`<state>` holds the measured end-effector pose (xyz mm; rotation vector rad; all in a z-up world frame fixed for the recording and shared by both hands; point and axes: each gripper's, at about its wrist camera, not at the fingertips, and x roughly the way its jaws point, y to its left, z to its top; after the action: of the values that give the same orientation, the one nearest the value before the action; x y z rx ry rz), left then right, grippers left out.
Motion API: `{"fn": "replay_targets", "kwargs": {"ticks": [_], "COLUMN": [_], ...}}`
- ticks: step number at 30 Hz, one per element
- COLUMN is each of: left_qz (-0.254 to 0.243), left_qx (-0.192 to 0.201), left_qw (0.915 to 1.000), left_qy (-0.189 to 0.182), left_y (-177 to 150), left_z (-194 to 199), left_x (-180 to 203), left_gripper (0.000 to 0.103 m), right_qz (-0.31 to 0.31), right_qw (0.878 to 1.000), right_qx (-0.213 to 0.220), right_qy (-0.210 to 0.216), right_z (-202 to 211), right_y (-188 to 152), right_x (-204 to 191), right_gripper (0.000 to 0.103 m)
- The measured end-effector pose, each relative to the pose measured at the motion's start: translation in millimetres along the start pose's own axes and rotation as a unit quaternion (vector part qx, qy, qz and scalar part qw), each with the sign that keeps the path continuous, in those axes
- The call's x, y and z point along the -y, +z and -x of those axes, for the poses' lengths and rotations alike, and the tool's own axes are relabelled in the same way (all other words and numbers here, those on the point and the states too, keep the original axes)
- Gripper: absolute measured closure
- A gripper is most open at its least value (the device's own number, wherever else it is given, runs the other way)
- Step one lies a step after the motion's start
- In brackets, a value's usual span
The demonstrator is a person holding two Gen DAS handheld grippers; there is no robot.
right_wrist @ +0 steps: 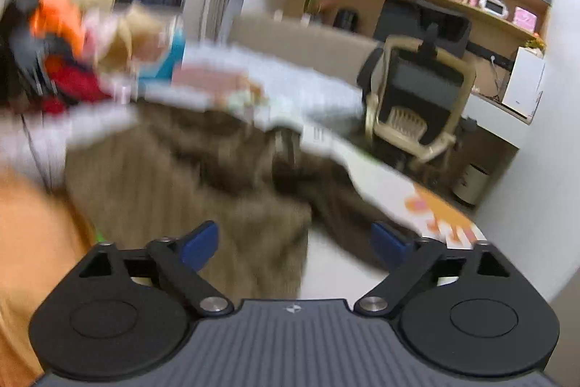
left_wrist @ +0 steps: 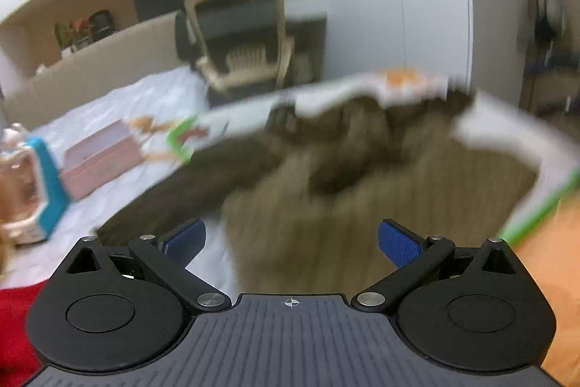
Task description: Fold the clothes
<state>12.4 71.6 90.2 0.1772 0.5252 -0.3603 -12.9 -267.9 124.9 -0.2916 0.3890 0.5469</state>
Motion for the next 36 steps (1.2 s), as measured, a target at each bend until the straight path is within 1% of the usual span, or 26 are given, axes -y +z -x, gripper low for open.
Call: {"fn": "replay_targets", "kwargs": {"ticks": [3,4,6,7,9,10,11,12,13,14,15,16,18,20,22,23,24,25,26,28,29,30,31,32,33,36], "left_qz": [0.069,0.102,0.171,0.205,0.261,0.287,0.308,0.328,0.339,0.347,0.351,0.354,0.362,0.377,0.398,0.412,0.428,0.441,0.447,0.457,0.454,0.447,0.441,0.438,0.436,0.446], "left_qx": [0.02,0.012,-0.011,-0.022,-0.053,-0.07,-0.082,-0.093,-0.099,-0.105,-0.106,-0.107,-0.108,-0.101,-0.091,-0.088,-0.085,-0.085,-0.085,-0.088,-0.089,-0.089,-0.09,-0.093,-0.095,-0.086], "left_qw": [0.9959,0.992,0.9788,0.9695,0.9494,0.9388,0.9319,0.9259,0.9223,0.9196,0.9179,0.9164,0.9125,0.9052,0.896,0.8891,0.8799,0.872,0.8676,0.8603,0.8652,0.8725,0.8793,0.8831,0.8857,0.8823], "left_qy": [-0.054,-0.073,-0.112,-0.132,-0.166,-0.177,-0.172,-0.163,-0.157,-0.153,-0.152,-0.153,-0.157,-0.168,-0.175,-0.179,-0.187,-0.195,-0.2,-0.208,-0.194,-0.175,-0.156,-0.141,-0.128,-0.124], "left_y": [44.5,54.3,71.3,79.7,84.6,83.9,78.0,70.6,65.3,60.7,55.9,52.0,45.8,43.6,43.1,42.7,41.9,40.7,41.0,42.5,44.2,46.2,48.3,48.1,47.2,43.2], "left_z": [-35.7,-57.2,-104.3,-127.9,-175.5,-200.4,-216.8,-230.4,-240.1,-248.6,-252.5,-254.7,-259.4,-264.4,-272.2,-276.2,-282.5,-288.3,-294.3,-306.7,-310.8,-314.1,-317.5,-320.5,-323.5,-327.9], "left_x": [-11.9,-19.7,-37.5,-46.5,-63.5,-72.7,-80.9,-88.9,-96.8,-104.7,-111.1,-116.8,-127.6,-134.6,-139.6,-141.2,-143.1,-144.2,-143.9,-142.5,-141.1,-139.4,-137.7,-137.5,-137.9,-140.5], "left_gripper": [0.0,0.0,0.0,0.0,0.0,0.0,0.0,0.0,0.0,0.0,0.0,0.0,0.0,0.0,0.0,0.0,0.0,0.0,0.0,0.0,0.0,0.0,0.0,0.0,0.0,0.0], "right_qz": [-0.061,-0.085,-0.147,-0.178,-0.235,-0.259,-0.283,-0.307,-0.33,-0.358,-0.386,-0.399,-0.41,-0.42,-0.42,-0.421,-0.421,-0.42,-0.417,-0.396,-0.379,-0.361,-0.348,-0.341,-0.338,-0.331], "right_qw": [0.997,0.995,0.983,0.975,0.956,0.946,0.937,0.926,0.914,0.9,0.882,0.874,0.871,0.867,0.878,0.882,0.887,0.888,0.889,0.899,0.907,0.916,0.923,0.926,0.927,0.931], "right_qx": [-0.002,-0.007,-0.028,-0.038,-0.066,-0.084,-0.102,-0.12,-0.137,-0.16,-0.184,-0.186,-0.168,-0.15,-0.103,-0.086,-0.069,-0.067,-0.074,-0.082,-0.083,-0.083,-0.083,-0.083,-0.083,-0.082], "right_qy": [0.041,0.057,0.103,0.127,0.165,0.173,0.179,0.185,0.19,0.192,0.197,0.203,0.213,0.223,0.206,0.193,0.179,0.174,0.175,0.169,0.161,0.152,0.145,0.141,0.138,0.132], "right_z": [-40.3,-57.7,-103.7,-127.5,-184.2,-210.8,-236.0,-261.1,-286.3,-308.3,-326.5,-338.1,-355.6,-373.2,-378.7,-379.6,-380.5,-379.7,-377.9,-367.4,-358.8,-348.9,-340.2,-331.7,-323.1,-309.3], "right_y": [37.3,48.1,63.3,70.4,75.9,72.6,67.5,62.5,57.5,49.3,40.1,39.2,45.7,52.2,66.1,70.1,74.1,73.4,70.3,61.3,56.0,50.4,45.0,39.5,33.9,23.7], "right_x": [25.2,34.3,52.7,61.9,74.8,79.2,83.6,88.0,92.4,95.2,96.0,95.9,95.1,94.3,103.0,108.0,112.9,115.3,116.3,113.6,111.4,109.1,108.6,109.4,110.4,116.8], "right_gripper": [0.003,0.003,0.003,0.003,0.003,0.003,0.003,0.003,0.003,0.003,0.003,0.003,0.003,0.003,0.004,0.004,0.004,0.004,0.003,0.003,0.003,0.003,0.003,0.003,0.003,0.003]}}
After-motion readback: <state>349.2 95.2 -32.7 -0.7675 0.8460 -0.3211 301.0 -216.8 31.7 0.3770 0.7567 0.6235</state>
